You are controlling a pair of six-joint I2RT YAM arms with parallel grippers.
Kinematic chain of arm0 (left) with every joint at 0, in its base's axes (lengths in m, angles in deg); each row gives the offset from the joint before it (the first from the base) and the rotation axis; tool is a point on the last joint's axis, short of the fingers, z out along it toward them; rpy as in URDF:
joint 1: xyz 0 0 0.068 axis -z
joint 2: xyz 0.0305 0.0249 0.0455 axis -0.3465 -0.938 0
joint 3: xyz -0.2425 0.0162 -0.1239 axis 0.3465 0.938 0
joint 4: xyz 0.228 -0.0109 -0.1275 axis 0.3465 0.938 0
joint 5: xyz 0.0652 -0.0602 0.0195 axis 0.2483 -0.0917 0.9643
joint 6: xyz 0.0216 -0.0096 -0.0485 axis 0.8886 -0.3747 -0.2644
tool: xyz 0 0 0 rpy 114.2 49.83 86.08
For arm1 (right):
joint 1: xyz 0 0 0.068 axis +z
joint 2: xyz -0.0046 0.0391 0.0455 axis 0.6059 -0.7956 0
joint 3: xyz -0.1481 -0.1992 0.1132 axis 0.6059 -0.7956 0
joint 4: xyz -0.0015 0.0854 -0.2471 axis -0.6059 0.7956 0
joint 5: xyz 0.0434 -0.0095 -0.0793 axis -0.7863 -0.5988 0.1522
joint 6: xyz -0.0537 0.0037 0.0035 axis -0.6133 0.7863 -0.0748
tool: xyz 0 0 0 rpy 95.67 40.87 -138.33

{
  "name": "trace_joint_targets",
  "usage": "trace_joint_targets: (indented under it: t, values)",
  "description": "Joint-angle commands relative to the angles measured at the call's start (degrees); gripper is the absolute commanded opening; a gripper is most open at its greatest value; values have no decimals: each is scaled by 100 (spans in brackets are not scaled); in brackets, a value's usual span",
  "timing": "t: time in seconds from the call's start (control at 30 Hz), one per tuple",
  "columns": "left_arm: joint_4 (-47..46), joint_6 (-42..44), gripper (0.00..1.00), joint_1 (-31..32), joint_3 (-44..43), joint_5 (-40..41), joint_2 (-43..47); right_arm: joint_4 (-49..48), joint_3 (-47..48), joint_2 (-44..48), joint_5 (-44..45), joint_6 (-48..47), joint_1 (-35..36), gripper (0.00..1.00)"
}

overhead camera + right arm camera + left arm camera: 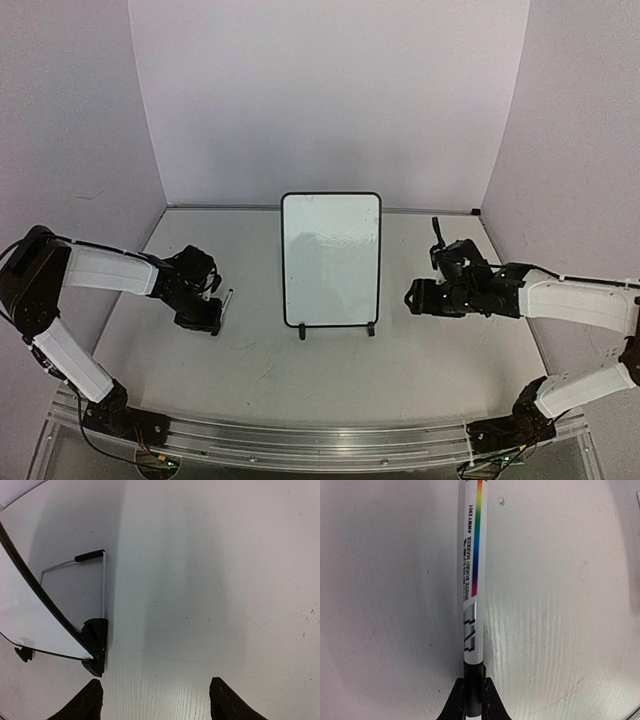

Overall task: Write a sentence on the whiteboard
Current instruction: Pick up the whiteboard marker from the center of the board, then pass from the left arm to the right

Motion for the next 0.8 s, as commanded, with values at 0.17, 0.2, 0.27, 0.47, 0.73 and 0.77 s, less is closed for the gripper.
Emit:
trace_joint_targets:
  t: [0.17, 0.2, 0.27, 0.47, 0.73, 0.77]
  values:
    - [546, 205, 0, 190, 207, -1146, 2353, 595, 1309, 684, -2421, -1220, -11, 76]
    - [619, 258, 0, 250, 140, -1340, 2488, 646, 1456, 613, -2813, -1248, -12, 76]
    - [622, 302, 0, 462, 50, -1720, 2701, 663, 1717, 419, -3630, -1206, -6, 77]
    - [795, 534, 0, 1665, -506, -2031, 2721, 665, 2395, -439, -5572, -1066, 196, 79]
    - [931, 882, 0, 2964, -1383, -2090, 1878, 698, 2803, -1388, -6588, -1024, 611, 79]
    - [906, 921, 0, 3023, -1454, -2143, 1790, 699, 2815, -1463, -6632, -1029, 666, 79]
